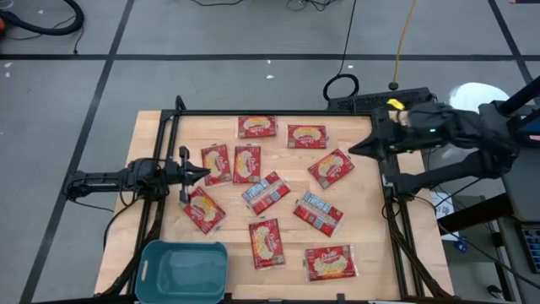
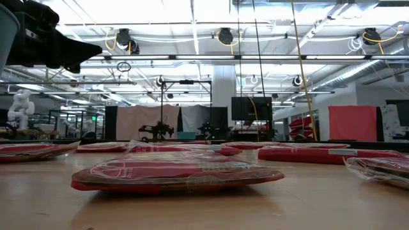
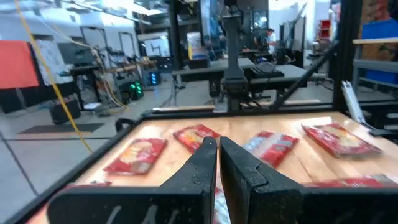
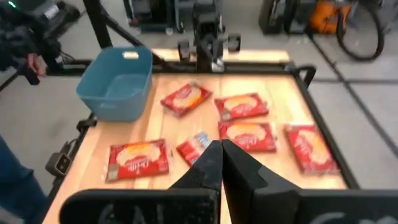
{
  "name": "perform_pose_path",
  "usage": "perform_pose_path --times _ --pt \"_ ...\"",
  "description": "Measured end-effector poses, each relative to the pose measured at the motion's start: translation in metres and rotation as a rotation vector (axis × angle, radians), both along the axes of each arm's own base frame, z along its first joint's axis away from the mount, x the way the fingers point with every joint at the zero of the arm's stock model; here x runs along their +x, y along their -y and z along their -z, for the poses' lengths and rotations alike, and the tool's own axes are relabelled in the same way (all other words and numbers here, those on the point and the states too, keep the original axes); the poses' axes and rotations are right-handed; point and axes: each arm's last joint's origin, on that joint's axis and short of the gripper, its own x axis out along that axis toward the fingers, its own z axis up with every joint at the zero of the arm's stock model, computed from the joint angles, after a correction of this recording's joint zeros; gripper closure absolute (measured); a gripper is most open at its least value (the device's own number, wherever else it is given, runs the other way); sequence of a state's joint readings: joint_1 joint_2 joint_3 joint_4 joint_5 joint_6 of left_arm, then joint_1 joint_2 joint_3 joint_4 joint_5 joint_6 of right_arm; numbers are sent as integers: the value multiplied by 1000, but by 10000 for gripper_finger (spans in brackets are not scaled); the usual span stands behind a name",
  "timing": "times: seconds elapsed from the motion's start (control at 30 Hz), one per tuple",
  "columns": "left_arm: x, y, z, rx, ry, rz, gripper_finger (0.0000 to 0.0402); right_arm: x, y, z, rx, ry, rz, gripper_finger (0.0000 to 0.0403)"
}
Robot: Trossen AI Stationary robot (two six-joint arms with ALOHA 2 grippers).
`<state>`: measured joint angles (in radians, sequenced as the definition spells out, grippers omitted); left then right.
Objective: Sort popcorn bags into baskets
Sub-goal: Put the popcorn sachet into the bin
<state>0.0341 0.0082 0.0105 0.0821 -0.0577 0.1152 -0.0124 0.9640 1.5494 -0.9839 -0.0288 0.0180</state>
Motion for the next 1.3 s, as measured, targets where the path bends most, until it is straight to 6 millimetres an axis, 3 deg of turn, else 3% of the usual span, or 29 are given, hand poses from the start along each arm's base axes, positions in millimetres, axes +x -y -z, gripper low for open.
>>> perform_pose_path --times 0.23,0.47,0.63,1.1,1.3 --pt "-1 -2 -3 2 31 -68 376 25 0 9 64 -67 40 403" --pt "-1 -2 -14 -198 73 -55 376 45 1 15 250 -97 146 403" --pt "-2 -1 -52 -156 77 -52 376 59 1 22 326 -137 198 403" --pt "6 -1 -192 -74 -5 -63 376 91 1 43 481 -251 330 403" --pt "17 -2 -237 -100 -68 -72 376 98 1 52 472 -318 348 403"
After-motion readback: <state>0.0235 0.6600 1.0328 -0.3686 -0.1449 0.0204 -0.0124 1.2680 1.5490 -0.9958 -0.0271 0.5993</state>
